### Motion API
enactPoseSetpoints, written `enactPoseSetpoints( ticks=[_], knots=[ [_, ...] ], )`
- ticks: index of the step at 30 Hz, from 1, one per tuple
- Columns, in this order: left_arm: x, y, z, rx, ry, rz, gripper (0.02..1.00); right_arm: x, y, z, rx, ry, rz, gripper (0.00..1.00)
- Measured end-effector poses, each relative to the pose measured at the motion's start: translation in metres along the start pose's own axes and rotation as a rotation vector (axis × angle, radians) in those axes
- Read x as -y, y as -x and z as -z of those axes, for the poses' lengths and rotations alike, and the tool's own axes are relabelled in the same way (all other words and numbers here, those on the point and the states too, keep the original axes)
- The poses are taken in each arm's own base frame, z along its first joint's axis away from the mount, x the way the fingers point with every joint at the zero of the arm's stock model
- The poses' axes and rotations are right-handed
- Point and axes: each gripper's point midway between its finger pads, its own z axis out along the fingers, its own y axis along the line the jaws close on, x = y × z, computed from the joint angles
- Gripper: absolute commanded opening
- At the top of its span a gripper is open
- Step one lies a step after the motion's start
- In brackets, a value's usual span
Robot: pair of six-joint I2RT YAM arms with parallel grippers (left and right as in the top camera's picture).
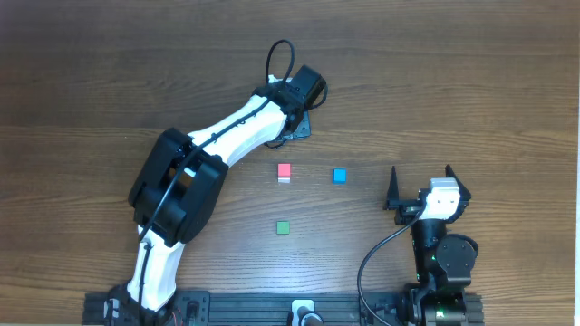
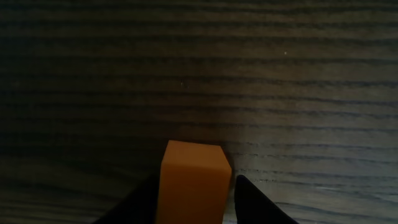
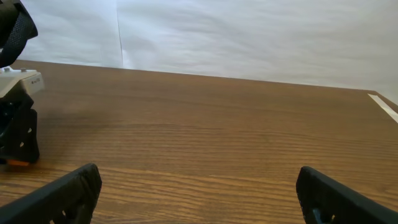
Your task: Stack Cubes
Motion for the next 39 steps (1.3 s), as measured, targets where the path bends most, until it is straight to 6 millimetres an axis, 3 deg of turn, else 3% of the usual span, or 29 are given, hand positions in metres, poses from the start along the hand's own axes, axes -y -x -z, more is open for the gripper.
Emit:
enactPoseSetpoints(
  ticks=[10, 30, 34, 39],
  knots=[
    [0.000, 0.001, 0.000, 0.003, 0.002, 0.000, 0.336, 0.000, 0.000, 0.000, 0.000, 0.000, 0.000, 0.993],
    [-0.007, -0.004, 0.003, -0.017, 0.027, -0.005, 0.143, 0.000, 0.000, 0.000, 0.000, 0.000, 0.000, 0.991],
    [-0.008, -0.004, 0.026, -0.013, 0.022, -0.009, 0.110, 0.000, 0.000, 0.000, 0.000, 0.000, 0.000, 0.993],
    [-0.001, -0.008, 0.090, 0.027, -0.023, -0.024, 0.071, 0.000, 0.000, 0.000, 0.000, 0.000, 0.000, 0.991]
  ],
)
